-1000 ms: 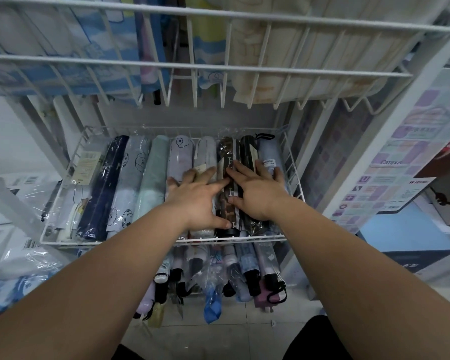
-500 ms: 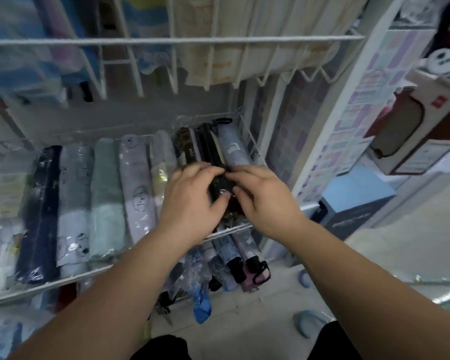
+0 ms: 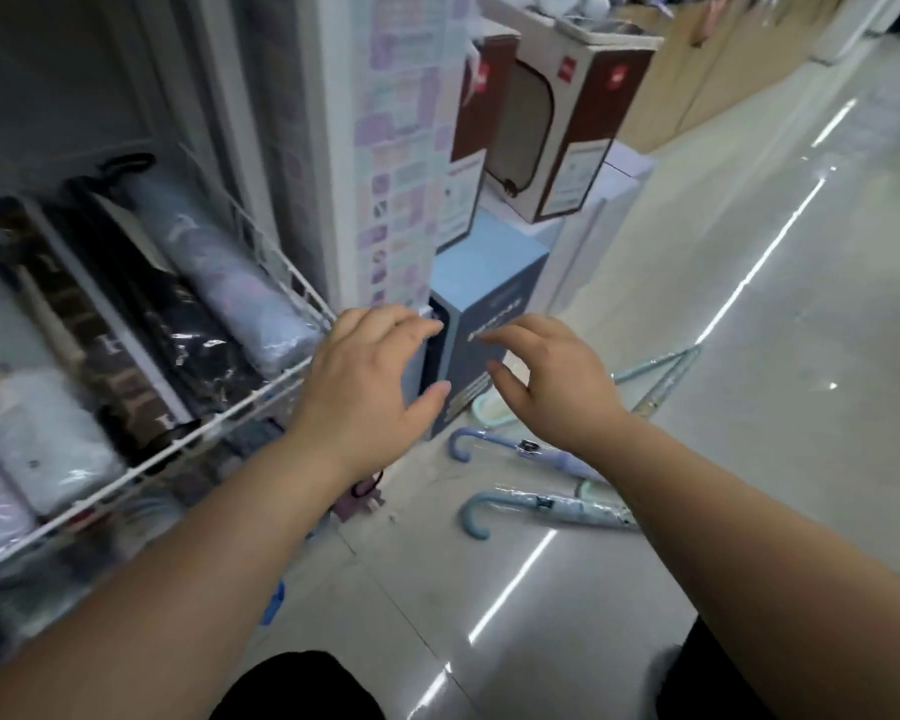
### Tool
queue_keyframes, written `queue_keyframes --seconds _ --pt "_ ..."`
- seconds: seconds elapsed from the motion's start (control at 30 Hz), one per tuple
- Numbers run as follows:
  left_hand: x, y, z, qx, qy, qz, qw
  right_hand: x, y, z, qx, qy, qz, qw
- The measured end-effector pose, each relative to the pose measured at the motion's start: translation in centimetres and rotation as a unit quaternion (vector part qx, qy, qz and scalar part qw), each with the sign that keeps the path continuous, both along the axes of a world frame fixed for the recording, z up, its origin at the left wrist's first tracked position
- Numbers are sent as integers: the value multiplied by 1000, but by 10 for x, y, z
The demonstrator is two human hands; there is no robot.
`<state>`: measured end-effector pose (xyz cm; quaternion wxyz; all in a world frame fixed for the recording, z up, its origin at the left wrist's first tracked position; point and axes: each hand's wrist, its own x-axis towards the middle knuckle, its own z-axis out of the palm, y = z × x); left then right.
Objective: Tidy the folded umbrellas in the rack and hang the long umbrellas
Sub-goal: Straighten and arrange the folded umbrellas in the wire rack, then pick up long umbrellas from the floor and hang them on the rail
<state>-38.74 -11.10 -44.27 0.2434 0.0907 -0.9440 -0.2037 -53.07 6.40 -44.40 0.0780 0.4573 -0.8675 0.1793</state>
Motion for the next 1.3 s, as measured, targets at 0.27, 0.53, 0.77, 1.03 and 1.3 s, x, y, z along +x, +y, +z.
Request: queue_keyframes --seconds 0.27,0.53,0.77,1.03,1.3 --pt "-96 92 -88 75 -154 7 985 -97 106 -82 88 -73 -26 993" --pt "-190 174 -212 124 -357 42 925 -209 221 -189 166 -156 -16 973" --pt "-237 240 -298 145 -464 38 873 -255 288 -291 127 -265 -46 955" --pt "-264 285 -376 180 -533 46 826 -256 353 -386 181 -362 -108 908" --pt "-254 305 -415 254 -564 66 783 -240 378 -430 253 -326 -119 903"
